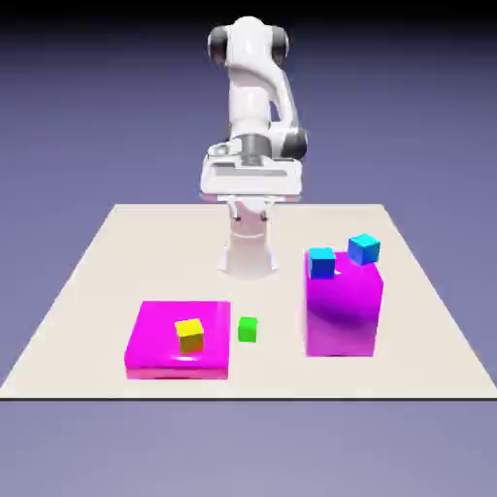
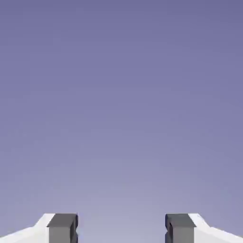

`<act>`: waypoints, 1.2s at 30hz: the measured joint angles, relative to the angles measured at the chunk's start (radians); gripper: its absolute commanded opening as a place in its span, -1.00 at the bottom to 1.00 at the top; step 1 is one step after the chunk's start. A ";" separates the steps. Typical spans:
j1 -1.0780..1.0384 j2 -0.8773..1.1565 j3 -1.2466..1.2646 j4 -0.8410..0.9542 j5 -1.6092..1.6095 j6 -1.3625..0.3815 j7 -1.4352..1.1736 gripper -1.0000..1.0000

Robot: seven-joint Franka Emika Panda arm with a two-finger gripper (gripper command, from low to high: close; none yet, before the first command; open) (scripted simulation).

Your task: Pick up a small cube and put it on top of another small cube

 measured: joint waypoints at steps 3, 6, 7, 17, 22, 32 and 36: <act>-0.066 0.102 0.079 0.001 -0.130 -0.069 -0.103 0.00; -0.132 0.204 0.158 0.002 -0.261 -0.139 -0.206 0.00; -0.154 0.238 0.184 0.002 -0.304 -0.162 -0.240 0.00; -0.361 0.559 0.432 0.006 -0.715 -0.380 -0.563 0.00; -0.348 0.667 0.369 0.046 -0.888 -0.360 -0.433 0.00; -0.328 0.810 0.286 0.098 -1.118 -0.334 -0.261 -1.00; -0.343 0.702 0.349 0.058 -0.944 -0.354 -0.391 -1.00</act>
